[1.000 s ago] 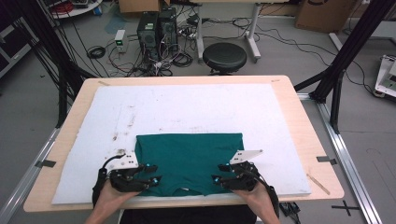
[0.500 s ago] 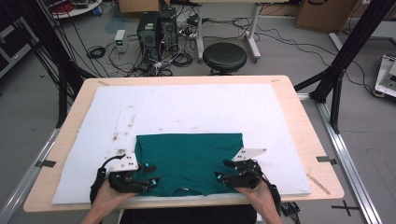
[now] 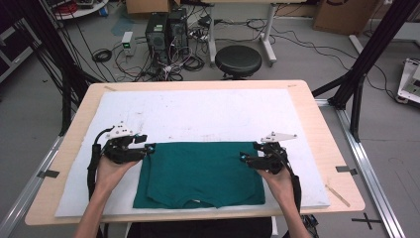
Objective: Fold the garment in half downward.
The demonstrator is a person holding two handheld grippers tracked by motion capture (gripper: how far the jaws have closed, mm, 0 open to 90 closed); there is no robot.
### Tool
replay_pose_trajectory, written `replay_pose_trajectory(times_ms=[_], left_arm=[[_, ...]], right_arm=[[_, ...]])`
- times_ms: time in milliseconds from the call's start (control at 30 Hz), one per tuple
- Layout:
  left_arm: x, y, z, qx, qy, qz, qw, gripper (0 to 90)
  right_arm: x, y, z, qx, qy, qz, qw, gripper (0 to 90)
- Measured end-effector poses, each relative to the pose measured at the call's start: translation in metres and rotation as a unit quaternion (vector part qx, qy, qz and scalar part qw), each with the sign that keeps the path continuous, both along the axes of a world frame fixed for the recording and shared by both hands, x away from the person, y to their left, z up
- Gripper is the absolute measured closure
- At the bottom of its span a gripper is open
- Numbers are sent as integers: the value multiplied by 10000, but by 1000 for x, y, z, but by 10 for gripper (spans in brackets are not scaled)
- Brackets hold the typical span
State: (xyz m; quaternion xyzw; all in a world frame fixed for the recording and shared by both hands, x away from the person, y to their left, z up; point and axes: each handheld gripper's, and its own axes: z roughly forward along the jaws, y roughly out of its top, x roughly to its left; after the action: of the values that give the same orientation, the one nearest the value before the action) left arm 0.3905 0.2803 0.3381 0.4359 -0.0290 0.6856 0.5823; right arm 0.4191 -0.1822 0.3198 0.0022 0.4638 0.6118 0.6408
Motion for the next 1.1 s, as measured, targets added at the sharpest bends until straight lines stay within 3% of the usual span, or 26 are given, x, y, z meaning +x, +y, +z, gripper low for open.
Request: replay_pose_trajectory(times_ms=[133,300,433,667,800,933,1100], left_arm=[[15,4,18,-260,200,104,9994,477],[27,6,26,-381,417,250,9981,479],[31,5,28,-366,532,350,9973,483],[38,5,30,-349,737,471,9956,493],[41,4,29,-355,734,496,9954,505],[43,4,27,-256,678,411,9965,591],[43,3,25,-72,689,338,9970,733]], right_arm=[[1,-2,10,148,28,-4,9999,316],[0,-6,24,366,48,12,9993,315],[-2,-11,34,548,48,72,9985,313],[2,-24,32,622,85,142,9979,311],[6,-28,35,734,150,163,9971,307],[10,-28,40,879,178,106,9959,301],[18,-23,48,879,281,-53,9957,301]])
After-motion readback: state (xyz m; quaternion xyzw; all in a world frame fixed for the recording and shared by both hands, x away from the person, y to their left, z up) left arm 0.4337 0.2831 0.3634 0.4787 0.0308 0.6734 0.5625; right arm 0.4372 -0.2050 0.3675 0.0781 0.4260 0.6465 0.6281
